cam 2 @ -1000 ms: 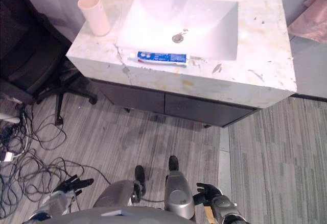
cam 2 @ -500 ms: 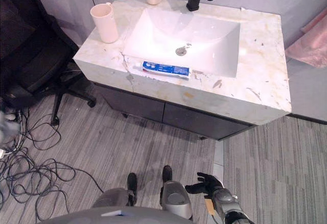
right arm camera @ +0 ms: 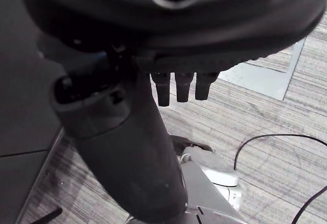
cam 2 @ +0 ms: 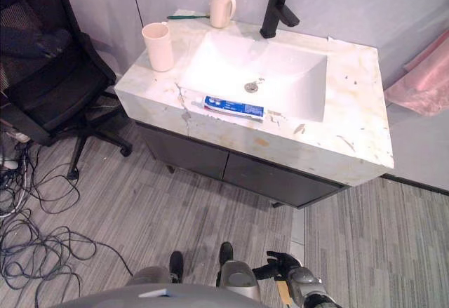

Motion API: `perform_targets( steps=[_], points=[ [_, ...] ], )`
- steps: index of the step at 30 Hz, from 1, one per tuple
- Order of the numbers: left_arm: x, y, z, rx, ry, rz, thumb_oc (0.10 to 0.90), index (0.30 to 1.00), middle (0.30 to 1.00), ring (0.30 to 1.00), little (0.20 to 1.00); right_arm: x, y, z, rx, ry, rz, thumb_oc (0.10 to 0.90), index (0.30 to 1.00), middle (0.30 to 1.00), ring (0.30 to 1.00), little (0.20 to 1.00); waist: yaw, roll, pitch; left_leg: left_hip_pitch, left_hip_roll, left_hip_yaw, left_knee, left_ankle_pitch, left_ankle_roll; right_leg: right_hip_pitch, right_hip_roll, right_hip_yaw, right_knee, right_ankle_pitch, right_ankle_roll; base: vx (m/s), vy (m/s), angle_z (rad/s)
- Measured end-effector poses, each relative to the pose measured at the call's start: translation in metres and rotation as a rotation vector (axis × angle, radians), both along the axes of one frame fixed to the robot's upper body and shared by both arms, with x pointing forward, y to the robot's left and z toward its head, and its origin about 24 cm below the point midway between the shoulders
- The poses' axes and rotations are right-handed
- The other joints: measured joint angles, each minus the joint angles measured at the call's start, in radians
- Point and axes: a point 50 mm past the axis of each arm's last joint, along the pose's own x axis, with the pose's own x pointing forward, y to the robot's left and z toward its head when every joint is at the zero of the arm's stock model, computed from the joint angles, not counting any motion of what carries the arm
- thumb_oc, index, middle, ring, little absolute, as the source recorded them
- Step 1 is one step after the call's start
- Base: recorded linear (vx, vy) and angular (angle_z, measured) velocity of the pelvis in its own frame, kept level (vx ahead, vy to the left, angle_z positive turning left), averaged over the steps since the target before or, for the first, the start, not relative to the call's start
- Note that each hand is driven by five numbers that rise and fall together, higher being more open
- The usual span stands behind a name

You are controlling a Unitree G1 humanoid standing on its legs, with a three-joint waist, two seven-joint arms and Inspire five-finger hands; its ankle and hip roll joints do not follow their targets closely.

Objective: Organize the bathroom.

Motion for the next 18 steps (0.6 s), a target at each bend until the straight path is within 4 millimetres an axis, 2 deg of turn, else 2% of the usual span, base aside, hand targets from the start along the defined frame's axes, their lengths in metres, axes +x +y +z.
perform_targets(
  steps=[6,11,18],
  points=[
    [0.019,-0.011,-0.003,-0.008,0.143,-0.014,0.800,0.900,0.900,0.900,0.900,0.004,-0.001,0.001,0.006,0.015,-0.029,0.800,0.900,0.900,0.900,0.900,-0.023,-0.002,0.003,-0.009,0.001,0.020,0.031,-0.020,0.001,-0.004,0.000,0.015,0.000,0.006,0.004,0.00,-0.018,-0.09],
    [0.033,-0.016,0.011,0.035,0.190,-0.026,0.800,0.900,0.900,0.900,0.900,0.003,-0.002,0.000,0.005,0.026,-0.032,0.800,0.900,0.900,0.900,0.900,-0.039,-0.009,0.005,-0.010,0.002,0.036,0.054,-0.030,0.010,-0.003,0.000,0.032,-0.001,0.007,0.005,-0.01,-0.022,-0.09],
    [0.040,-0.052,0.014,0.218,0.277,-0.161,0.800,0.900,0.900,0.900,0.900,0.006,-0.001,0.001,0.019,0.030,-0.017,0.800,0.900,0.900,0.900,0.900,-0.081,-0.012,0.007,-0.006,-0.001,0.078,0.079,-0.055,0.011,-0.003,-0.005,0.065,0.001,0.011,0.012,0.00,-0.001,-0.14]
  ],
)
